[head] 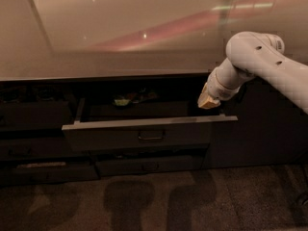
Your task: Open top drawer
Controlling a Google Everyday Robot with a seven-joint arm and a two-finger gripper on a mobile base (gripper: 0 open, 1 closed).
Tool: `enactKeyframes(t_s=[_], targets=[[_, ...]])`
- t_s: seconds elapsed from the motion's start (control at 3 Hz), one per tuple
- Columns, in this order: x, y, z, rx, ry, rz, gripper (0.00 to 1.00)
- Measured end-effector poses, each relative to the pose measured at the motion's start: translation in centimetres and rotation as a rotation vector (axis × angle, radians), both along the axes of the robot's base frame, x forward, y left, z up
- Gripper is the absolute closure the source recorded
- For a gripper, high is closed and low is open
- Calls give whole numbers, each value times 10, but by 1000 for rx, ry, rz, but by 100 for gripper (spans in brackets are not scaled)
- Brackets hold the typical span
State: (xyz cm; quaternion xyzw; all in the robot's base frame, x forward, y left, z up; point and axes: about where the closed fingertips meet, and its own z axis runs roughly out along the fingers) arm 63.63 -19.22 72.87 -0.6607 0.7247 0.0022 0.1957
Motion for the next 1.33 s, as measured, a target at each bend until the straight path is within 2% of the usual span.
enactKeyframes(t_s=[0.33, 0.67, 1.0, 1.33], targets=[[2, 28, -8, -44, 13, 41, 100], [-2, 89, -19, -107, 31, 138, 100], [-2, 89, -19, -107, 32, 138, 100], [-4, 76, -39, -102, 70, 122, 100]])
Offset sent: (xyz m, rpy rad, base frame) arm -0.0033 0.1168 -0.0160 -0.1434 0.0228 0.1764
